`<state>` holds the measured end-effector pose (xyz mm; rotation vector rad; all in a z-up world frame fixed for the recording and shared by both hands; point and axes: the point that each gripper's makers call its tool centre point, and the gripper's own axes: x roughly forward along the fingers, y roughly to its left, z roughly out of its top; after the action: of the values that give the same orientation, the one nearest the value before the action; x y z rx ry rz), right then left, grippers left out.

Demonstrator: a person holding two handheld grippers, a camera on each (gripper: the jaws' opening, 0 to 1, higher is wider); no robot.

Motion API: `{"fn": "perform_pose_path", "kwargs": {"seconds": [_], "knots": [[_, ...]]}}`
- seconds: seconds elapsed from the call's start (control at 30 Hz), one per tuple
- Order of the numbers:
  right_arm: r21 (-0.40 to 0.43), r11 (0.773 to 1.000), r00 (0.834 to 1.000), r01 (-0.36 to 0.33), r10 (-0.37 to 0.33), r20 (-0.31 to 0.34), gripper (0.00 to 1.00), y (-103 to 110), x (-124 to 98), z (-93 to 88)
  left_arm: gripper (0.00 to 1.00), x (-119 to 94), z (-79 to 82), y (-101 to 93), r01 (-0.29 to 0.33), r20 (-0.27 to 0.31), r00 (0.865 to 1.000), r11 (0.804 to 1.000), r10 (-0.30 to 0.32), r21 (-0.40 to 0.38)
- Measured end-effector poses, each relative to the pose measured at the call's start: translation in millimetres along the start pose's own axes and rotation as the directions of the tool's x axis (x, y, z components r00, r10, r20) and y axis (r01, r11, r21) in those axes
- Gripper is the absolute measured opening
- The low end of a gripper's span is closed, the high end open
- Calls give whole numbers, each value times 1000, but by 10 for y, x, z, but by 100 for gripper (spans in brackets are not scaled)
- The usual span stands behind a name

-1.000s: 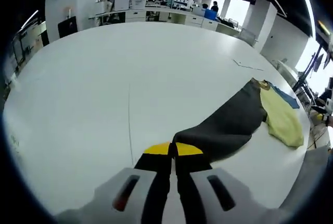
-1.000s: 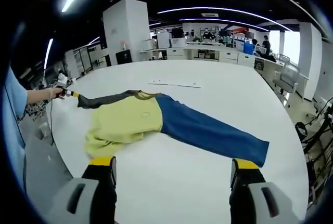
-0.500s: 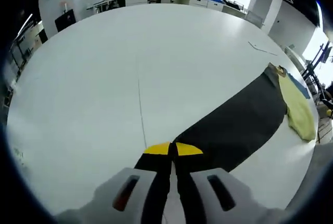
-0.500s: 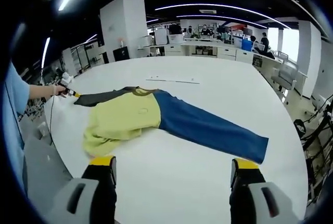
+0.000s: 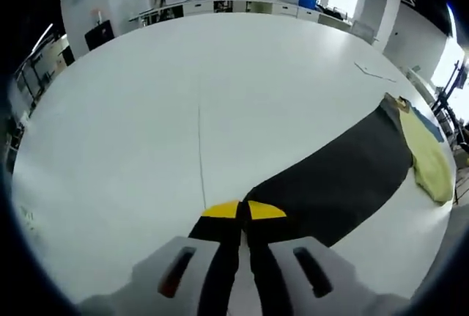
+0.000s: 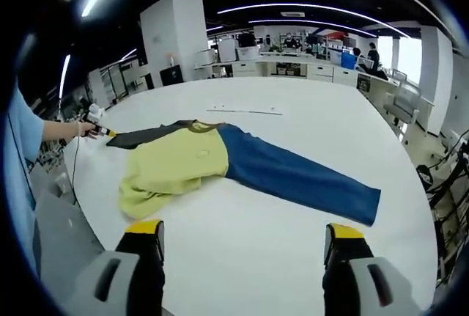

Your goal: Fold the garment on the visible template until the final outline fits inside the template.

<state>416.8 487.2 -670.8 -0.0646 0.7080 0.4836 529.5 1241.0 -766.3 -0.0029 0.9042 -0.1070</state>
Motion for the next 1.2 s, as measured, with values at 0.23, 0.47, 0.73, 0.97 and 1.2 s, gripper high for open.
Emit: {"fn": "perform_pose_path", "kwargs": {"seconds": [0.23,0.47,0.73,0.97,1.2], "knots": [[7,1000,1000,-4,4,14,91,-9,15,33,32,-95,88,-107,57,73,996,998,-60,41],[-4,1000,999,-30,30,22,91,55,68,66,60,-300,205,-396,157,156,972,979,-177,130],[-14,998,997,-69,70,37,91,145,124,118,66,-573,317,-840,271,230,925,950,-302,158],[-32,995,994,-90,91,53,91,202,143,176,66,-806,363,-1198,326,255,890,919,-377,221],[-51,993,990,-108,112,83,91,273,103,235,62,-998,376,-1525,354,257,867,891,-427,285]]}}
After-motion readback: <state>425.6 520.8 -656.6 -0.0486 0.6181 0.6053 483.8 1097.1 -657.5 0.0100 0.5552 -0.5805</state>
